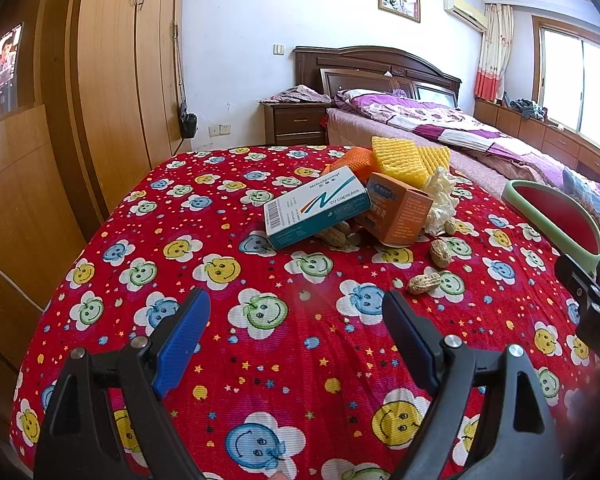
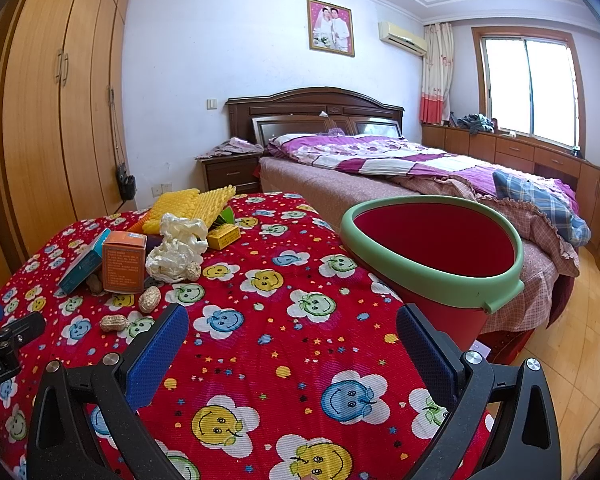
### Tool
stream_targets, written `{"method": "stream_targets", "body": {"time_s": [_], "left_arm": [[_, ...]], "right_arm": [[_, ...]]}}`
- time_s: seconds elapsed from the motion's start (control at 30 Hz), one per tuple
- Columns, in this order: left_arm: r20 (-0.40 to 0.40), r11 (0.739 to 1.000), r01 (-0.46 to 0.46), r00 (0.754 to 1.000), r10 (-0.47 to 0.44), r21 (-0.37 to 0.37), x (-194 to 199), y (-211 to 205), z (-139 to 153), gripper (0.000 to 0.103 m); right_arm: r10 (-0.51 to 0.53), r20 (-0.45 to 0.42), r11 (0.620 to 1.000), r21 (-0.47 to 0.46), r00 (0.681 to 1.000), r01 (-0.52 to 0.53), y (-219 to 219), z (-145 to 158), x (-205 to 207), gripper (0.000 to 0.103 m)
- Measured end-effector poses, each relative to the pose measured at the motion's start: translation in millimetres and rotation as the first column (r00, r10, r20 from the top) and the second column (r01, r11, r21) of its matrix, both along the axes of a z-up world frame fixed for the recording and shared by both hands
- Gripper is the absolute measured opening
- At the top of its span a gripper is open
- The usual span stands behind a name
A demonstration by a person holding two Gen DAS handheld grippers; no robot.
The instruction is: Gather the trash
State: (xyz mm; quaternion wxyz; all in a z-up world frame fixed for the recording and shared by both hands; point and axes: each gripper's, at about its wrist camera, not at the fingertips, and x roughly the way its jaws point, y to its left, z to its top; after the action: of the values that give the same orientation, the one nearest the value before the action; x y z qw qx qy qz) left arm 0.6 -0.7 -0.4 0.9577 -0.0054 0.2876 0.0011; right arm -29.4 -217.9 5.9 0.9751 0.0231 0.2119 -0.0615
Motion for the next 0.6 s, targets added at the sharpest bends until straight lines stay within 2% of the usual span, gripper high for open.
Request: {"method": "stream_targets", "body": {"time_s": [0.43, 0.6], "left_arm": [[-0.046, 0.998, 0.063, 0.997, -0.064, -0.023, 7.9, -3.3, 1.5, 0.088], [-0.058, 0.996, 0.085, 0.995, -0.085, -0.001, 19.9, -1.7, 10.3, 0.088]], "right_arm": [[0.003, -0.019, 1.0, 0.012, 1.0, -0.003, -0.9, 3.2, -1.9, 0.103], [0.021, -0.048, 0.999, 0.047, 0.999, -0.019, -4.6, 4.0, 3.3, 0.103]]}}
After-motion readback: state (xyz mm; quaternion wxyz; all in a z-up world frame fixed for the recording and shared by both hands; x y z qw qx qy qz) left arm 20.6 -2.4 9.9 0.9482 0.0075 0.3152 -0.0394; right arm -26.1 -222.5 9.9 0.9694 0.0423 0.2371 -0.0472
